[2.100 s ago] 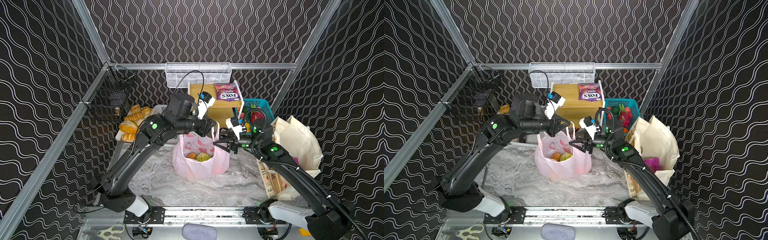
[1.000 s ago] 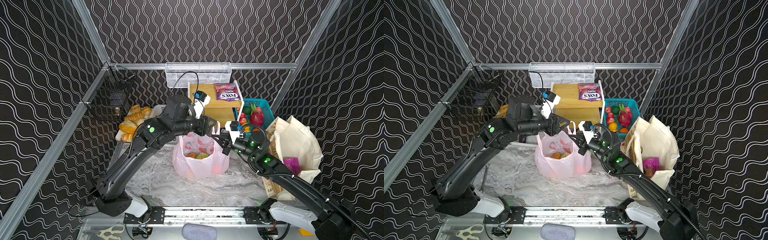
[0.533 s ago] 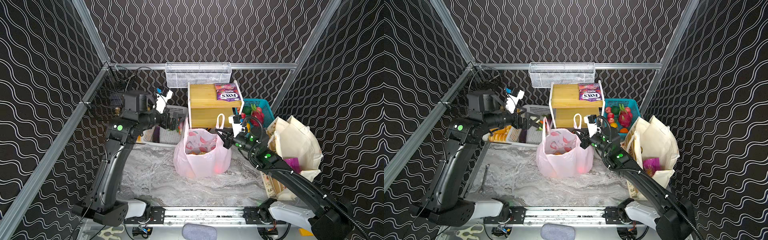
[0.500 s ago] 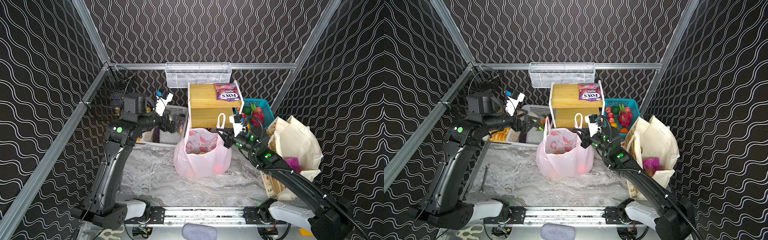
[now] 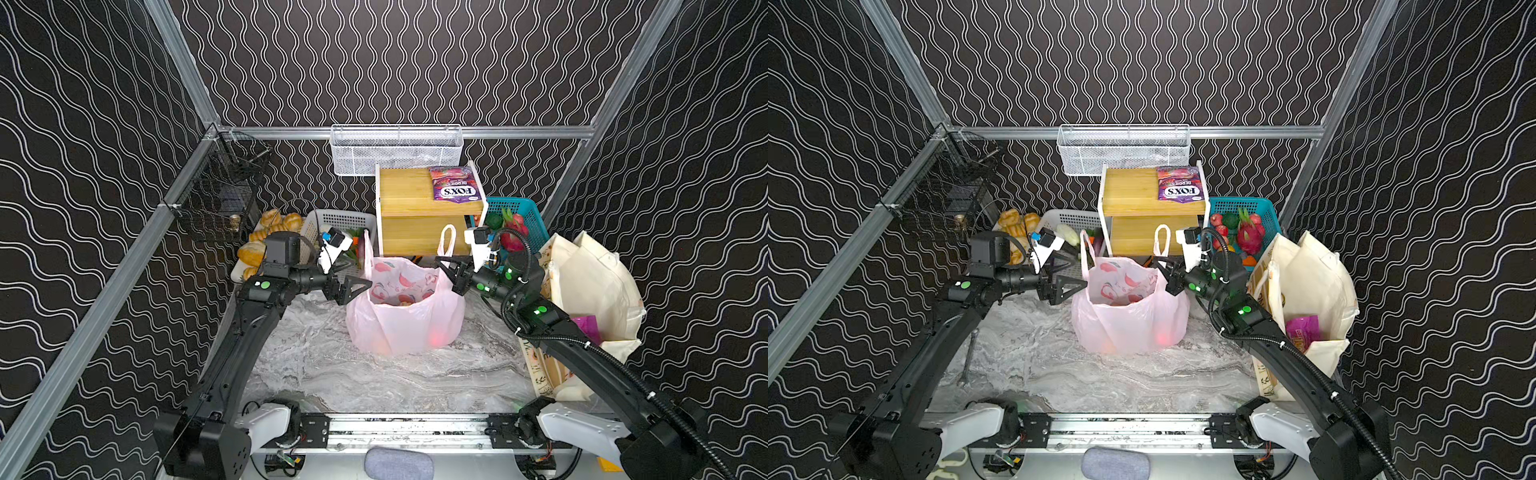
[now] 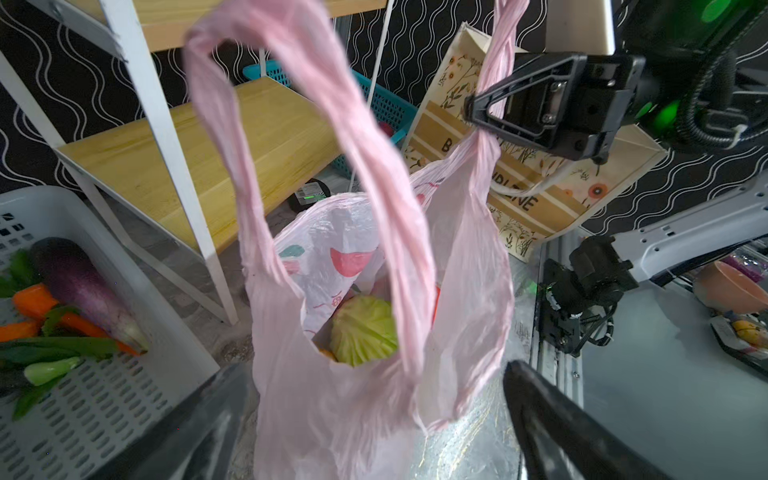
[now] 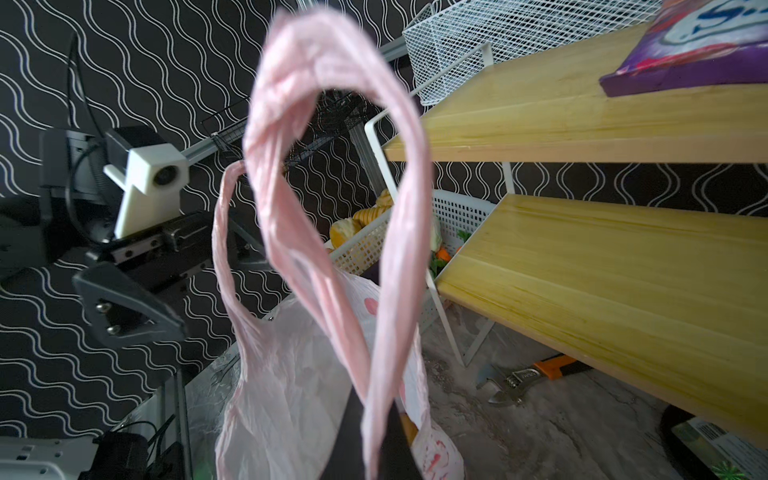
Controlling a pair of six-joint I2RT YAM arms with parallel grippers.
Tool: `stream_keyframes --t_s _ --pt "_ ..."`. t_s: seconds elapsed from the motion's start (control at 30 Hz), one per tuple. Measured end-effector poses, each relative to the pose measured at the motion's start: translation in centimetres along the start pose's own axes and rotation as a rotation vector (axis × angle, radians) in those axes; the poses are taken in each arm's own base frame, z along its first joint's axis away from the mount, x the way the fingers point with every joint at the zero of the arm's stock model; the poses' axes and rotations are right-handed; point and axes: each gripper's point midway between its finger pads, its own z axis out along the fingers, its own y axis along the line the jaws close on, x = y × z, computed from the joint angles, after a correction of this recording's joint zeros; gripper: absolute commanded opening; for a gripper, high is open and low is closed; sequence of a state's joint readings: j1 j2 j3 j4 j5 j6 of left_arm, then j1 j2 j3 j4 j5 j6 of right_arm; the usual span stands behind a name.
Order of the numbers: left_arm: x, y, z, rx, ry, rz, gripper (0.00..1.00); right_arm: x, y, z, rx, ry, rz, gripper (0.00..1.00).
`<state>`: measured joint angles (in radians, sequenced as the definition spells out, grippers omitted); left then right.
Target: Place the mixed food into the grocery bags and tie them
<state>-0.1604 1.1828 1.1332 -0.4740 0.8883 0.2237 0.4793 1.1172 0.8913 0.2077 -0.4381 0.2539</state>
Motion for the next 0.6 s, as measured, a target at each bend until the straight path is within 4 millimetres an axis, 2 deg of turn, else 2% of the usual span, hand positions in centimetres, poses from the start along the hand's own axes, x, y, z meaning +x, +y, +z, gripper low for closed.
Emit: stream_keyframes --t_s 0.13,0.27,0.43,0.6 --pt "0.8 2.1 0.8 -0.018 -0.01 0.02 0.99 0.1 0.4 0.0 -0.026 0.007 -0.001 0.0" --pt "1.1 3.0 1.8 0.019 -0.042 0.043 0.99 0.1 1.0 -0.1 -0.056 0.013 -0.005 0.0" --pt "-0.2 3.6 2.8 0.098 -0.093 0.07 0.99 0.2 1.7 -0.3 -0.095 0.019 -0.011 0.0" --pt "-0.9 4.0 3.8 0.176 -0.099 0.072 0.91 0.4 2.0 -0.3 -0.11 0.025 -0.011 0.0"
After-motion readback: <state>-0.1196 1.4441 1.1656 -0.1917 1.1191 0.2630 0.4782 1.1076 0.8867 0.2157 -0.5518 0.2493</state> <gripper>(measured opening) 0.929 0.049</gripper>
